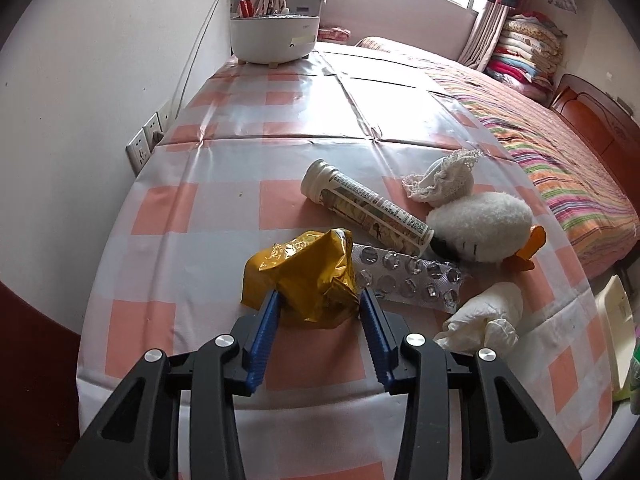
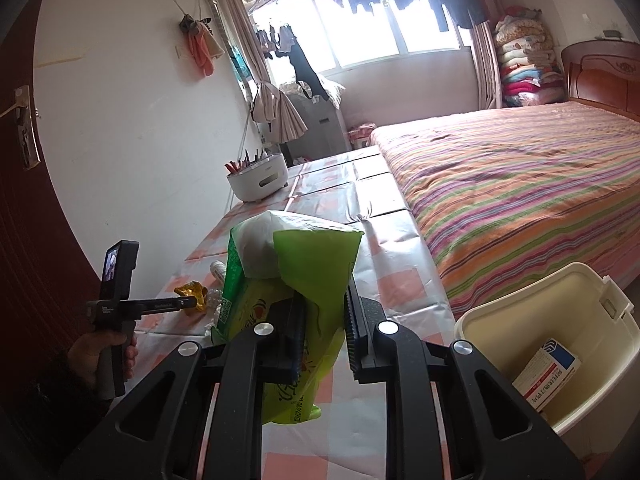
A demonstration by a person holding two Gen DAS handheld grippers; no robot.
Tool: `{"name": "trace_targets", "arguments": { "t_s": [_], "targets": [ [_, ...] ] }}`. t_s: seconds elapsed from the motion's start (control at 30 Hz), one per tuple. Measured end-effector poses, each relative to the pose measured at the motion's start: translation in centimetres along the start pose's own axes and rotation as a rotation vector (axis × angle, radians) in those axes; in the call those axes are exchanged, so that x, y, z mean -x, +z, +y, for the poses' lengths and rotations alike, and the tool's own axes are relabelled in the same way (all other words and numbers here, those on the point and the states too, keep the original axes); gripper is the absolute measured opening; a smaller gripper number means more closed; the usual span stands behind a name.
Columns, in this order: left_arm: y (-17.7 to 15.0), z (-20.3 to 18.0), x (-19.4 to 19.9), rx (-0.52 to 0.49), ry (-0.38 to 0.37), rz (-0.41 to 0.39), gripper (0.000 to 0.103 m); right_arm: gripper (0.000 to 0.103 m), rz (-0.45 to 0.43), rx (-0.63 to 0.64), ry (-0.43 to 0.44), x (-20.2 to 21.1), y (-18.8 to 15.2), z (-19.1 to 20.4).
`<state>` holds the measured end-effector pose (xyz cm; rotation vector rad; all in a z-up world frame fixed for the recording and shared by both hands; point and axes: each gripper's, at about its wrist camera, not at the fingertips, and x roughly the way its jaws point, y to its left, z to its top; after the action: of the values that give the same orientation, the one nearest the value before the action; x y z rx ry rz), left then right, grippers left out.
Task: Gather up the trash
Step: 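Grasp the yellow crumpled wrapper with the left gripper while the right gripper holds the green bag, then carry the green bag over the cream bin and open the right gripper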
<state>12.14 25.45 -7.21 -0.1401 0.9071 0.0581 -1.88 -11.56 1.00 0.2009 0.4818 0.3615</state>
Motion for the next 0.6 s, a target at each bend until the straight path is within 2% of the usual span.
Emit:
{"name": "trace_targets", "arguments": {
  "t_s": [0.23, 0.43, 0.6],
  "targets": [
    [-0.4, -1.0, 1.5, -0.008, -0.044, -0.043, 0.030, 0.017, -0.015, -0.004, -0.009, 0.5, 0.2, -0.3],
    [-1.2, -2.8, 3.7, -0.035, -0.076, -0.081, 0.030, 0.017, -0.032, 0.002, -0.027, 1.4, 0.2, -0.6],
    [-2.3, -5.1, 5.9, -0.055, -0.131, -0.105, 0.030, 0.017, -0.043, -0.001, -0.060, 2.3, 0.0, -1.5]
  ]
}}
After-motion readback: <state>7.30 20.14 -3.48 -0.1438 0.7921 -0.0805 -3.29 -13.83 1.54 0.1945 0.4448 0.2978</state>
